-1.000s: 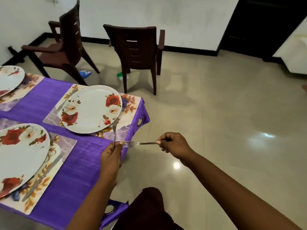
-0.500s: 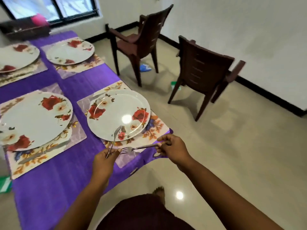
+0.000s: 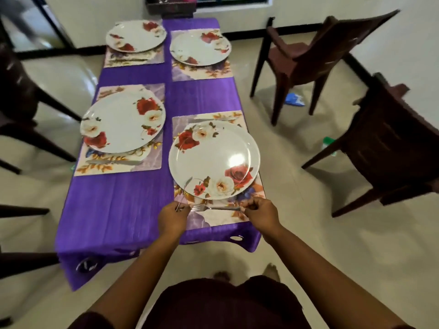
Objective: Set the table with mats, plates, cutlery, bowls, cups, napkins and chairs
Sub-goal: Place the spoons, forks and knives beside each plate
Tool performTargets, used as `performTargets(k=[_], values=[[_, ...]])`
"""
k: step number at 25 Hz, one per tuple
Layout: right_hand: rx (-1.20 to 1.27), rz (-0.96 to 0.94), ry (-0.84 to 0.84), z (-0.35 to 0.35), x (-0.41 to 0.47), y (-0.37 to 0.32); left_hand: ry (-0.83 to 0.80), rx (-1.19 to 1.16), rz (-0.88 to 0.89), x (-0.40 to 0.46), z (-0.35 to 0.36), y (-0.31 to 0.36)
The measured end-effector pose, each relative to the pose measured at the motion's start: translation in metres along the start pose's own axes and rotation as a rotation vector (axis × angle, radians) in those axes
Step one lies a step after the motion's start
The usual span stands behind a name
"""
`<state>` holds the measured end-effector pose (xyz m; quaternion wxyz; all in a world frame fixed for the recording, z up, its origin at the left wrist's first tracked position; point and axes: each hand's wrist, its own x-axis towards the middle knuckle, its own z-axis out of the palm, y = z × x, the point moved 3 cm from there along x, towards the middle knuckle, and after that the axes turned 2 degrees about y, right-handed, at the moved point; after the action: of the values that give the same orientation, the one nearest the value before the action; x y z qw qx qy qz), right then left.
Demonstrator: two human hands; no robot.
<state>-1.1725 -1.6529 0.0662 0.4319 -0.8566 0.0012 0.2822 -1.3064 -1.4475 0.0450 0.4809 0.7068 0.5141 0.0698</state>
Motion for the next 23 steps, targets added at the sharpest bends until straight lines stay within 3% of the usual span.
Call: performTargets(k=[8,16,21,23], values=[[0.02,0.042,-0.216,-0.004,0.031,0.003,0.192,0.031,-0.195,-0.02,0.024,0.007],[-0.062,0.017,-0.315,-0.006,0.042,0.001,0.295,-0.012,-0.205,-0.034,0.037,0.002],[-0.094,0.03,-0.403,-0.024,0.04,0.011,0.49,-0.381,-0.124,-0.064,0.05,0.024],[-0.082,0.029,-0.422,-0.038,0.042,0.01,0.408,-0.551,-0.122,-0.069,0.07,0.047]])
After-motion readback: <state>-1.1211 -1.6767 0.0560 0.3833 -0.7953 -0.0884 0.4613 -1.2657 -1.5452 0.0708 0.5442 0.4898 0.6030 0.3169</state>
